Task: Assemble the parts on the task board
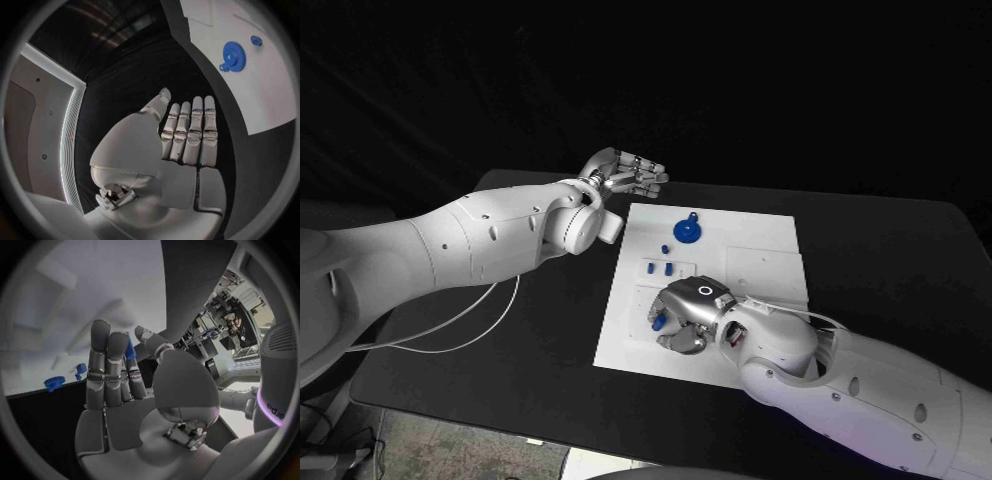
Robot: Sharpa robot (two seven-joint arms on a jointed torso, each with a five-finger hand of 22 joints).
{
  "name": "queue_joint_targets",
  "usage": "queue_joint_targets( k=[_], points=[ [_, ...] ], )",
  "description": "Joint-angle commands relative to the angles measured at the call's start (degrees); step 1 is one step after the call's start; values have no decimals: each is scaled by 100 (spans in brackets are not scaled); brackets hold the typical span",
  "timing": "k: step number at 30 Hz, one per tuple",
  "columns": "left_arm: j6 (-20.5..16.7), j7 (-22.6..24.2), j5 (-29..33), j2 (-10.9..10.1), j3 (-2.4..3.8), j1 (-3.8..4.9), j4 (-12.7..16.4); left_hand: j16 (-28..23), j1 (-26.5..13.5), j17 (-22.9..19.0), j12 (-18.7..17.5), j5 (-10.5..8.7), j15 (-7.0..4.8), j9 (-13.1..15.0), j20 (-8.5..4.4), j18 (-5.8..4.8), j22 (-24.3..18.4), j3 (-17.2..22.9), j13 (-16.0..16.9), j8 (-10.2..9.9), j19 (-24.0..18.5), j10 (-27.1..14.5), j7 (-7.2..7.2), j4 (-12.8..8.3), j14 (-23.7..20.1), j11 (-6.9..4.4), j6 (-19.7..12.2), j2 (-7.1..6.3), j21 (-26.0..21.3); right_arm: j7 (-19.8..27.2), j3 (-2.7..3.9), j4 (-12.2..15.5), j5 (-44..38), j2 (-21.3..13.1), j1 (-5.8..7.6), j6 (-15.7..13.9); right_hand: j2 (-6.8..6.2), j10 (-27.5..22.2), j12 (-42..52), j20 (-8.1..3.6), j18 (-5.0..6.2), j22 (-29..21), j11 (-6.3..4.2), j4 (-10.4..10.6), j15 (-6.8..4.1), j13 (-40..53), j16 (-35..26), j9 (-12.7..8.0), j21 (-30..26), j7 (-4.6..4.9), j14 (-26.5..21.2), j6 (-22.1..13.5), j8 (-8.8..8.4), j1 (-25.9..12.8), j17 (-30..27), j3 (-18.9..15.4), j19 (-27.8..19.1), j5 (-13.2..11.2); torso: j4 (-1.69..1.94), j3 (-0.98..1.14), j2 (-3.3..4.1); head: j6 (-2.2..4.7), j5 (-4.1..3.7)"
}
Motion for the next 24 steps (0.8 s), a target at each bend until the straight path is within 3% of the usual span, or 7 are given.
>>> queue_joint_targets(
  k=[1, 3, 5, 7, 12, 19, 24],
  points=[
    [27, 66, 27, 6, 5, 5, 11, -9, 8, 5, -13, -19, -2, 0, 16, 48, -5, 1, 2, 8, -18, -16, 2, 24, -23, 21, -23, 32, 12, 50, -3, -1, 157, -23, -9, -177, 49, -264, 8, 52, 101, -123, 51, 114, 57, -9, -19, -9, 2, -9, -5, -250, -41, 211, -54, -571, 235, 21, -4, 0, -4, 0, -8],
    [11, 75, 27, 8, 5, 5, 10, -9, 8, 5, -13, -19, -2, 0, 16, 48, -5, 1, 2, 8, -18, -16, 2, 24, -23, 21, -23, 32, 12, 61, -3, 6, 194, -35, -9, -321, -6, -508, 14, 87, 160, -220, 111, 308, 94, -10, -3, -8, 14, -42, -9, -453, -38, 415, -86, -867, 235, -37, -4, 0, -2, 3, -11],
    [2, 80, 27, 13, 5, 5, 8, -9, 5, 6, -15, -18, -8, 0, 11, 44, -11, 9, 1, 8, -14, -3, 1, 26, -5, 17, -19, 32, 19, 73, -2, 13, 228, -45, -9, -464, -61, -569, 7, 109, 193, -291, 129, 491, 109, -12, 14, -10, 46, -49, -18, -556, -41, 541, -107, -942, 235, -58, -5, 1, -2, 5, -12],
    [-1, 85, 27, 20, 5, 5, 10, -9, 5, 6, -15, -19, -9, 0, 10, 45, -11, 10, 1, 9, -11, -4, 1, 26, -4, 17, -17, 33, 20, 93, -2, 26, 271, -55, -9, -621, -157, -674, 7, 128, 237, -363, 156, 659, 127, -12, 26, -19, 68, -96, -25, -945, -48, 631, -124, -995, 234, -76, -2, -2, -4, 15, -19],
    [-1, 89, 27, 26, 5, 5, 10, -9, 5, 6, -15, -19, -9, 0, 10, 45, -11, 10, 1, 9, -11, -4, 1, 26, -4, 17, -17, 33, 20, 139, -1, 75, 348, -83, -8, -855, -255, -755, 5, 153, 279, -535, 180, 957, 145, -13, 49, -26, 144, -149, -33, -1050, -59, 808, -156, -1054, 230, -126, -9, -2, -4, 25, -32],
    [8, 77, 28, 16, 5, 4, 6, -9, 5, 6, -15, -19, -9, 0, 10, 45, -11, 10, 1, 9, -11, -4, 1, 26, -4, 17, -17, 33, 20, 225, 14, 215, 516, -190, -8, -1012, -168, -576, 3, 127, 247, -607, 135, 817, 116, -12, 64, -21, 216, -126, -30, -906, -55, 739, -161, -966, 227, -138, 7, 1, -1, 36, -58],
    [17, 71, 28, 4, 5, 4, 8, -9, 5, 6, -15, -19, -9, 0, 10, 45, -11, 10, 1, 9, -11, -4, 1, 26, -4, 17, -17, 33, 20, 325, 155, 404, 930, -402, -7, -1100, -46, -236, 12, 58, 160, -630, 37, 641, 44, -14, 67, -18, 265, -87, -22, -814, -53, 587, -159, -878, 224, -145, 3, -5, -6, 48, -81]
  ],
)
